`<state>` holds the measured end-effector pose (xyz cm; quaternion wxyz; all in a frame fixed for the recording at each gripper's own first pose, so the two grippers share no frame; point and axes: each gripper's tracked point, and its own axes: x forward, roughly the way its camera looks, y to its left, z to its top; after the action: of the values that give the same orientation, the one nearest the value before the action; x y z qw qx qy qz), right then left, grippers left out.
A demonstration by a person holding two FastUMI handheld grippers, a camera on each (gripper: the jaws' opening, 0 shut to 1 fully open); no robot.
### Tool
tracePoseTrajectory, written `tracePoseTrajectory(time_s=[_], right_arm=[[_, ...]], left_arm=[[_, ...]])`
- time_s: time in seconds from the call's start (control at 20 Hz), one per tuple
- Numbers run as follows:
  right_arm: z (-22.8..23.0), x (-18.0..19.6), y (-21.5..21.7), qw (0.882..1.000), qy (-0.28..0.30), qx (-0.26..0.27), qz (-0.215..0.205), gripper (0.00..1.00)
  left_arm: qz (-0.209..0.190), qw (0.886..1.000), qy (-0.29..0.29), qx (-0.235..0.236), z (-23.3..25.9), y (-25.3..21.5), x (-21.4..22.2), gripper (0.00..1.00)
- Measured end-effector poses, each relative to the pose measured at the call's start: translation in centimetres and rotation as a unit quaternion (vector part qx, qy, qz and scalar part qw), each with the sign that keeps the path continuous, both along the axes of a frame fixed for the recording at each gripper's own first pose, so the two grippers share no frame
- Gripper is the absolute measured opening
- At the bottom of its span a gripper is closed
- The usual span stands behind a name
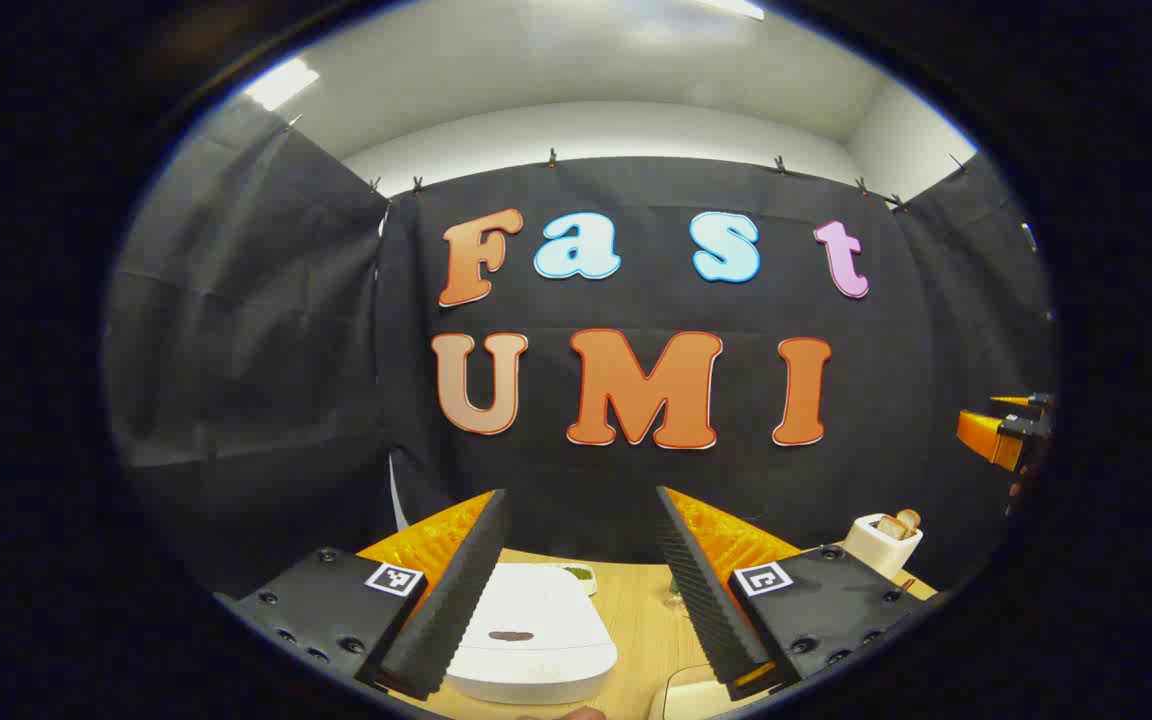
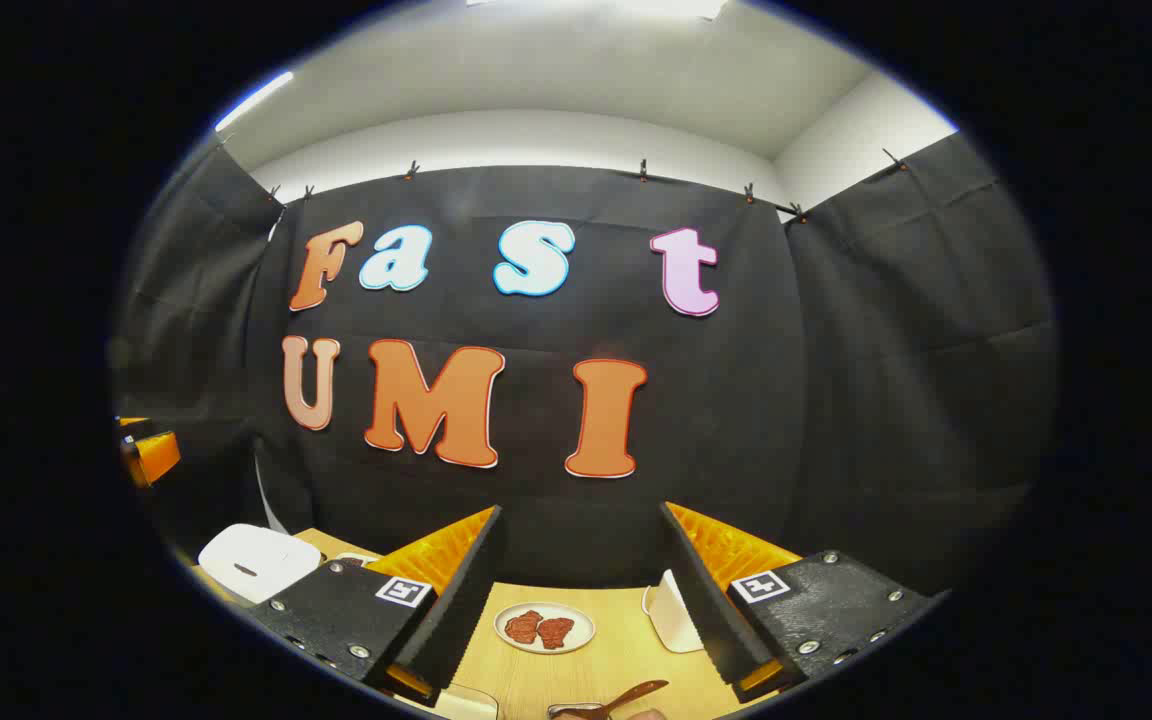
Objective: Close the left gripper, press the button to open the rice cooker; take a wooden spoon from the chopstick holder with the right hand, scoop a spoonful of rice and pour it into the rice cooker, then put the wooden spoon back into the chopstick holder.
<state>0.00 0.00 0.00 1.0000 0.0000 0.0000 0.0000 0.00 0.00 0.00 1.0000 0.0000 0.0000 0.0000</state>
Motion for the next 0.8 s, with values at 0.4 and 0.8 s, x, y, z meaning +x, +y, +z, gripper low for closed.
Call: tracePoseTrajectory(time_s=[0.4,0.8], right_arm=[[0.1,-0.1,2.7,0.998,-0.028,0.029,0.053,0.97],[0.3,0.3,1.6,0.998,-0.026,0.049,0.043,0.98]], left_arm=[[0.01,0.999,0.001,0.037,-0.6,-1.1,-1.6,0.96],[-0.011,0.998,-0.025,0.054,0.3,-3.3,-1.0,0.98]])
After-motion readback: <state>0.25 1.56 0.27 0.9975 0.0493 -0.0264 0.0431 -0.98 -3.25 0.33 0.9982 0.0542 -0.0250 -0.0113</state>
